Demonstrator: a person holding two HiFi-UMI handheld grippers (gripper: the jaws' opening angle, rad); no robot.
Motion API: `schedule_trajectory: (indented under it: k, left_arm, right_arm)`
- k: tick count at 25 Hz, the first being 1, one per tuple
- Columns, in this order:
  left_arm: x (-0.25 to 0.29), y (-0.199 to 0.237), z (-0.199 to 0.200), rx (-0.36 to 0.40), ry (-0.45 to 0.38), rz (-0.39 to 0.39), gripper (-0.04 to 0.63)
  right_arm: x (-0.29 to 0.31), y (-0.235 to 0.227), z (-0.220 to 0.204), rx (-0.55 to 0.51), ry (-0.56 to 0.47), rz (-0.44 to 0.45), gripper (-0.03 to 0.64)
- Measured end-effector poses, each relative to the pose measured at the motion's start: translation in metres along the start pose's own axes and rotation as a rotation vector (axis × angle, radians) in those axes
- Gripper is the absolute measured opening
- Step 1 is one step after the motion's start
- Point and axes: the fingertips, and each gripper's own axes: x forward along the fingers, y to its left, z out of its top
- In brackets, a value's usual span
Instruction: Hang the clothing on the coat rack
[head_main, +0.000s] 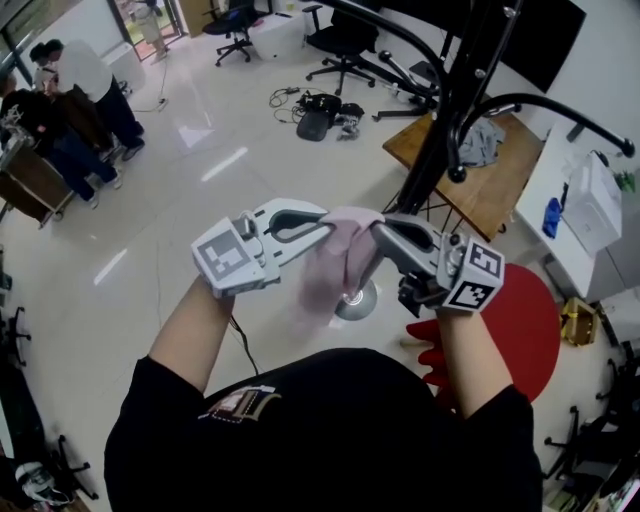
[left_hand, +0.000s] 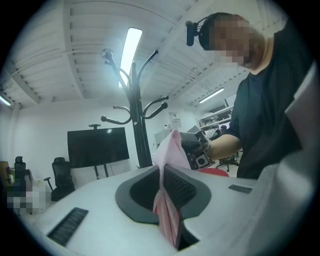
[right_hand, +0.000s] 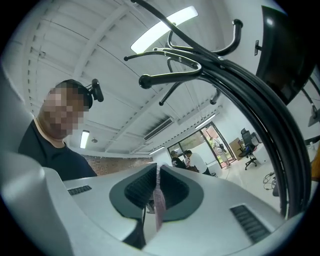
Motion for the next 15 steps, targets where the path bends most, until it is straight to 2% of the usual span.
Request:
schedule_trajectory:
  k: [6,15]
  left_arm:
    - [-0.003,-0.002,0.038,0.060,-0.049,-0.025,0.020]
    - [0.030,-0.017,0.095,0.136,-0.102,-0.082,0.020]
  right_arm:
    - [0.008,0.027,0.030,-0.082,-0.043,0.013,0.009]
    - [-0.015,0.065,0.086,-0.242,-0.098,-0.031,0.009]
